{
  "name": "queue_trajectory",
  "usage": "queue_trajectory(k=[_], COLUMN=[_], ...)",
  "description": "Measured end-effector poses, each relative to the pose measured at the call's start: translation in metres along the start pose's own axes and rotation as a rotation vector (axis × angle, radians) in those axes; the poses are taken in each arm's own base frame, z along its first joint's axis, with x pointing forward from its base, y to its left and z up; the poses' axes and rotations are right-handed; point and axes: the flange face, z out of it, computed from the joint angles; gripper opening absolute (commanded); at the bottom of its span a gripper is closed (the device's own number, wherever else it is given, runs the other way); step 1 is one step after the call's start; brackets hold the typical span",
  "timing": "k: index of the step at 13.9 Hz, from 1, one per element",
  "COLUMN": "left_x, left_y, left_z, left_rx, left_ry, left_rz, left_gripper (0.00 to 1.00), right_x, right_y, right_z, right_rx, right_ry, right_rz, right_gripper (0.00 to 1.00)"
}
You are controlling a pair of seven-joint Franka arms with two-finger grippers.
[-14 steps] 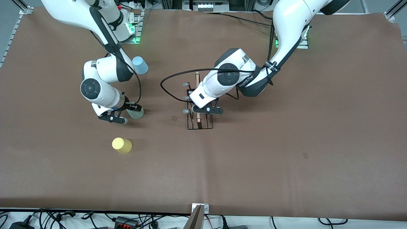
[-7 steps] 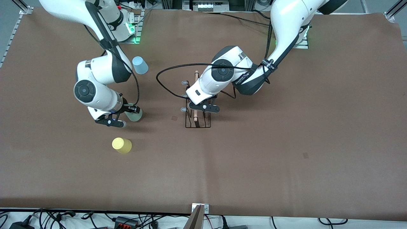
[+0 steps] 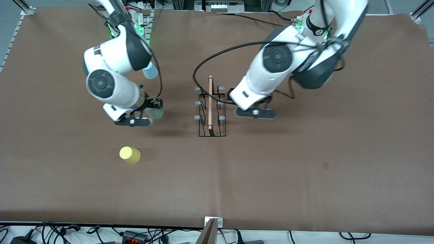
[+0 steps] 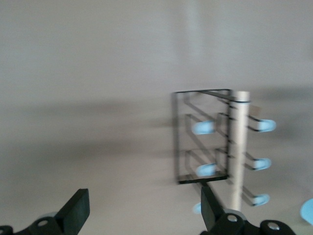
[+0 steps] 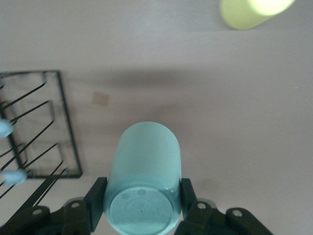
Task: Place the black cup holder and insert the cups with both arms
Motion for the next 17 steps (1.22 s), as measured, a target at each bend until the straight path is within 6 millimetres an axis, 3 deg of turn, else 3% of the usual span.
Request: queue_trajectory(k=[2, 5, 8, 10, 12, 15, 17], left_x=[0.003, 0.019, 0.022, 0.018, 0.015, 0.01, 0.009], left_y=[-0.053, -0.145, -0.241, -0.289, -0.31, -0.284, -0.277], left_z=[-0.036, -0.071, -0.111, -0.128, -0.136, -0.134, -0.131], left_rx=[0.057, 0.084, 0.091, 0.093, 0.092, 0.092, 0.094], left_ry=[-0.012, -0.034, -0.026, -0.025, -0.019, -0.023, -0.027], left_rz=[-0.073, -0.077, -0.078, -0.095, -0.099, -0.049, -0.037], left_gripper=[1.0, 1.0, 1.0, 1.0, 1.0, 1.0, 1.0], right_x=[-0.017, -0.052, -0.087, -0.1, -0.098, -0.09, -0.087], right_y=[-0.033, -0.091, -0.137, -0.158, -0.164, -0.165, -0.166], right_z=[-0.005, -0.01, -0.001, 0.012, 0.029, 0.048, 0.055], right_rx=[0.002, 0.019, 0.011, -0.001, -0.008, -0.012, -0.011], right_ry=[-0.01, -0.014, -0.029, -0.04, -0.057, -0.077, -0.08], right_rz=[-0.051, -0.031, -0.019, -0.027, -0.028, -0.023, -0.02], right_gripper=[0.3, 0.3, 0.3, 0.3, 0.3, 0.3, 0.3])
